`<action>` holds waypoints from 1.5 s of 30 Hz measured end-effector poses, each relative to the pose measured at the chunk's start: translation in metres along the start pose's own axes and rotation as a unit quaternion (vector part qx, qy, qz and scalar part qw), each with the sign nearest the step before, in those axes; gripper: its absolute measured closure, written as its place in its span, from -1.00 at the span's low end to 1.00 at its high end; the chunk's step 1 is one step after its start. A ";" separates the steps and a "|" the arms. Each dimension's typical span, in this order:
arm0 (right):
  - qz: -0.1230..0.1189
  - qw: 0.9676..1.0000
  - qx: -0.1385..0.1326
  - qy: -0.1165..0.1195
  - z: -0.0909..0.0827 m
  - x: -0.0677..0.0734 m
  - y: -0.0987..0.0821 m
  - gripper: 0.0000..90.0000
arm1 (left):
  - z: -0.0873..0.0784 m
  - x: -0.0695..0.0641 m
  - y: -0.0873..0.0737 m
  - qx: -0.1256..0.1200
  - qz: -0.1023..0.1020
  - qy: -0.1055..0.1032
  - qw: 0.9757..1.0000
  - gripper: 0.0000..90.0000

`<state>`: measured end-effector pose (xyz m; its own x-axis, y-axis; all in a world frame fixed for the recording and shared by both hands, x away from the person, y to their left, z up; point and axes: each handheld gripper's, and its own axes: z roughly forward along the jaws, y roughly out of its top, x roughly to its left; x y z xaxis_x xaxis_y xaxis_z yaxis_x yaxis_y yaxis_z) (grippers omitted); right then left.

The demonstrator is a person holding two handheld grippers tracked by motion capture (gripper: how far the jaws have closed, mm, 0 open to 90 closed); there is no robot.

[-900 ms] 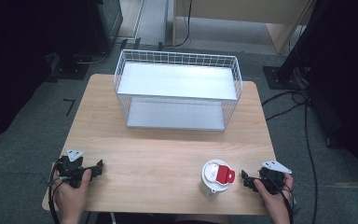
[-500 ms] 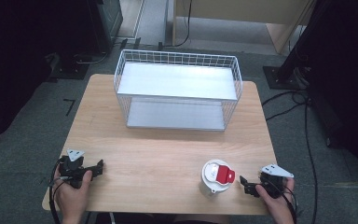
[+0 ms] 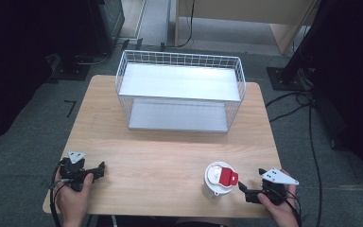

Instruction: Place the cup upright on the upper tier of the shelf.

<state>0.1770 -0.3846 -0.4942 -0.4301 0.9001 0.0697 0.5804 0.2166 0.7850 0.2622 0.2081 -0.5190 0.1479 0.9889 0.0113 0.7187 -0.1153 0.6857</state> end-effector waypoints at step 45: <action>-0.101 0.974 -0.061 0.192 0.001 0.053 0.023 -0.85 | 0.000 0.000 0.000 0.000 0.000 0.000 1.000 -1.00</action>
<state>0.1683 -0.3316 -0.4725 -0.7685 0.6299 0.1128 0.3798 0.3071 0.8726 0.2623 0.2081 -0.5190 0.1480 0.9889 0.0113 0.7186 -0.1154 0.6858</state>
